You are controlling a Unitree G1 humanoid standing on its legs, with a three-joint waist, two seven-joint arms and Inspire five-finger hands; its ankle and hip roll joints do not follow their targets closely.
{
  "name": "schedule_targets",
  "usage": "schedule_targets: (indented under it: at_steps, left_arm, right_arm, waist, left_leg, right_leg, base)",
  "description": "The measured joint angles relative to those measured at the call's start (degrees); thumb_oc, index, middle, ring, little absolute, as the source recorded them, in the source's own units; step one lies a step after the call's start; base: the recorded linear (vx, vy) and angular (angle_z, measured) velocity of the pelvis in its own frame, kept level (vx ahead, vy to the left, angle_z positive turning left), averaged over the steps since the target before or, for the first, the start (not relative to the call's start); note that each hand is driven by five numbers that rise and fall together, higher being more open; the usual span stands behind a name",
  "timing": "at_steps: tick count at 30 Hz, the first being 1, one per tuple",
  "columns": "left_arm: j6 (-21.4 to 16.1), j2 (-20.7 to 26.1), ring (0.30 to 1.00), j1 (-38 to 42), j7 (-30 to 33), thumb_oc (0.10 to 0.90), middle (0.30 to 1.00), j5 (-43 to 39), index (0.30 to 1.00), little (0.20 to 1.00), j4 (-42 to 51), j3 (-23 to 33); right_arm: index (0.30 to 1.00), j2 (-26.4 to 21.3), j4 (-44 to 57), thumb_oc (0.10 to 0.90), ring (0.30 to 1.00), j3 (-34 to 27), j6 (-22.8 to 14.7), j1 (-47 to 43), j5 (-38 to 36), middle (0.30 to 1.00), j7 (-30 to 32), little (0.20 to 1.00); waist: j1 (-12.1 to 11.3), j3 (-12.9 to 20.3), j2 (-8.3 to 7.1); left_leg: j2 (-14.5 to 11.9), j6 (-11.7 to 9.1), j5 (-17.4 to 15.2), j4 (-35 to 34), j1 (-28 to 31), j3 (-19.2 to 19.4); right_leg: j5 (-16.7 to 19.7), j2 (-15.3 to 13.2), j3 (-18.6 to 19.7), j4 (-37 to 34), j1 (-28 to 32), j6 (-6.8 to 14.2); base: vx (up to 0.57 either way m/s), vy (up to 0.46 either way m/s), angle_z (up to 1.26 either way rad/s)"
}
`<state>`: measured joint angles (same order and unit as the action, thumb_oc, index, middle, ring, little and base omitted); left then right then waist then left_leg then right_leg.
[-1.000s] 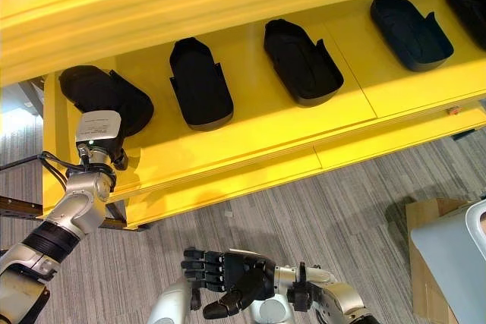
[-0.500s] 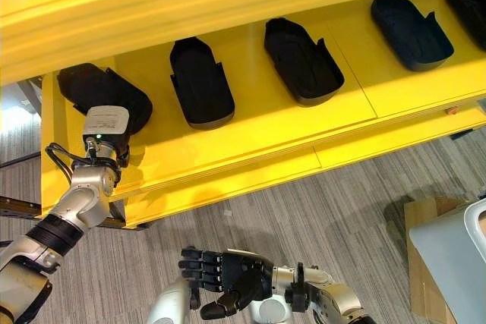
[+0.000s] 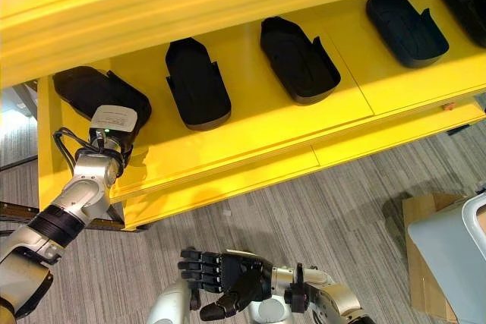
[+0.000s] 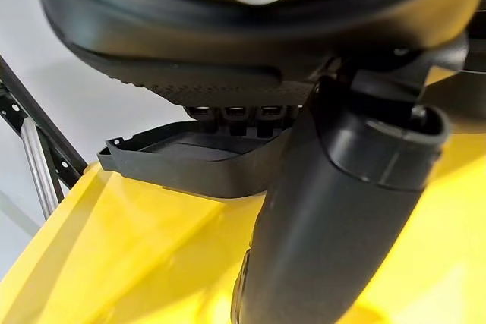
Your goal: Move parts from the plastic box to the shelf.
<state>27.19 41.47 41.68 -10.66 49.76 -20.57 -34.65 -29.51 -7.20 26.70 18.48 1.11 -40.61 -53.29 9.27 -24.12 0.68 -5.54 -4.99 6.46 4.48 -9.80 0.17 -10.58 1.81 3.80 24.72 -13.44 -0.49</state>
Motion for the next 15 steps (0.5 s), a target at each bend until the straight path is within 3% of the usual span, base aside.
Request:
schedule_targets:
  at_steps: [10,15]
  left_arm:
    - [-2.9,0.9,1.0,0.0,-2.6,0.9,1.0,0.3,1.0,1.0,1.0,0.1]
    - [-6.6,3.1,1.0,-0.2,-5.8,0.9,1.0,2.9,1.0,1.0,2.8,0.1]
  right_arm:
    - [1.0,-0.1,-0.1,0.9,1.0,-0.5,0.0,0.0,0.0,1.0,-0.8,1.0]
    - [1.0,-0.3,-0.2,0.9,1.0,-0.5,0.0,0.0,0.0,1.0,-1.0,1.0]
  waist:
    - [-0.1,0.1,0.2]
    - [-0.1,0.3,0.59]
  left_leg:
    - [-0.1,0.1,0.0,0.0,0.1,-0.1]
    - [-0.1,0.1,0.0,0.0,0.0,-0.1]
  right_leg:
    - [0.0,0.0,-0.1,0.4,-0.1,0.0]
    - [0.0,0.0,-0.1,0.5,-0.2,0.0]
  base:
    - [0.0,0.0,0.0]
    - [0.0,0.0,0.0]
